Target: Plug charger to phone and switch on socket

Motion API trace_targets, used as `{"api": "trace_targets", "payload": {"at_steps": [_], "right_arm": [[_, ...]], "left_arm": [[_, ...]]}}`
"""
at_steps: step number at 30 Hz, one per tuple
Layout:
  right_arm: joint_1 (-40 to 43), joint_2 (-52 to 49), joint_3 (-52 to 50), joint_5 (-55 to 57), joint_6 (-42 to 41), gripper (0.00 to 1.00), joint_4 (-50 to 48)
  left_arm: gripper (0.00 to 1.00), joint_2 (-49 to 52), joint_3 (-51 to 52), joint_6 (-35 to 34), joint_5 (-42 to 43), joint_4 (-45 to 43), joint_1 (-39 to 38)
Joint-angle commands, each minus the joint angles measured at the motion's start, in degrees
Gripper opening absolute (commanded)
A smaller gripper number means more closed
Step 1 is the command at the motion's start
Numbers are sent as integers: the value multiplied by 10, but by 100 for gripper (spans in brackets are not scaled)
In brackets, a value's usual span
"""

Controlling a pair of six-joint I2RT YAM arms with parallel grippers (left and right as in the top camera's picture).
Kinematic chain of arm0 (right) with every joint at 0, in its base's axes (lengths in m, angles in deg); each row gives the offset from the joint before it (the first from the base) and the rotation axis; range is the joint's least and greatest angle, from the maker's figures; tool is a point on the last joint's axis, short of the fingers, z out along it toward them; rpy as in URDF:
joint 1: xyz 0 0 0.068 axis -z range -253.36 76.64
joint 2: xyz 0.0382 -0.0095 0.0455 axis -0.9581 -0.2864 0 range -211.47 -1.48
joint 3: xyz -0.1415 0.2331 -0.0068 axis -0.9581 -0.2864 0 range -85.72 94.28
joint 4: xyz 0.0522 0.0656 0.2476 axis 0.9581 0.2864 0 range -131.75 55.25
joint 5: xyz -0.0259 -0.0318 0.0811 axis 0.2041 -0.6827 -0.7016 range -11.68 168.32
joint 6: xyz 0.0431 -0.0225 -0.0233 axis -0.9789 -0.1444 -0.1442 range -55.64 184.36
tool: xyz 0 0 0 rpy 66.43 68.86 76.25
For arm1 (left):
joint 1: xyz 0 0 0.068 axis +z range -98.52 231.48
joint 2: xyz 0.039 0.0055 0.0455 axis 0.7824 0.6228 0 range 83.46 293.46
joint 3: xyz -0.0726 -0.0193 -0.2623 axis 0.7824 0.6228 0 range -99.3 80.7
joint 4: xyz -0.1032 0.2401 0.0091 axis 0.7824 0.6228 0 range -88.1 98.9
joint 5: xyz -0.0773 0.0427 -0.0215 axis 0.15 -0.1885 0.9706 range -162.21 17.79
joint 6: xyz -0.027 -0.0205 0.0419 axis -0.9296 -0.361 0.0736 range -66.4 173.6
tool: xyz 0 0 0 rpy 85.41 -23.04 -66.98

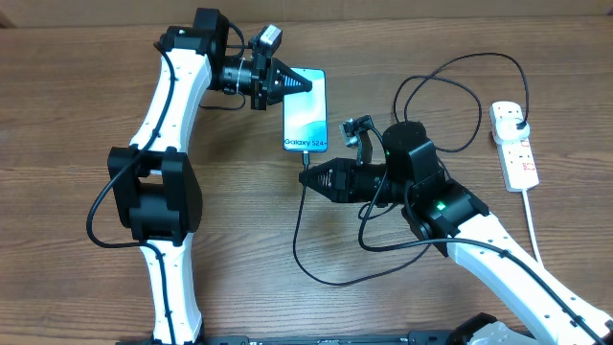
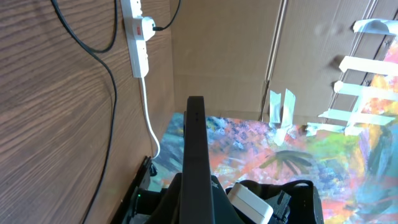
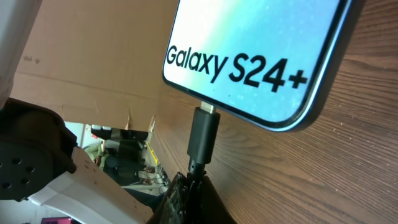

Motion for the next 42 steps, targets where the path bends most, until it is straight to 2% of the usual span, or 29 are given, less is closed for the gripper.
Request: {"api": "trace_targets", "payload": {"at_steps": [1,28,42], "right_arm": [[5,1,-3,17,0,4,-4],[7,-7,-3,52,0,4,-5],[37,-7,-3,54,0,4,-25]], "left_arm": [[4,-28,-9,22,27,2,-9],[4,-28,-9,22,33,8,-12],[4,-28,-9,21,33,8,-12]]}}
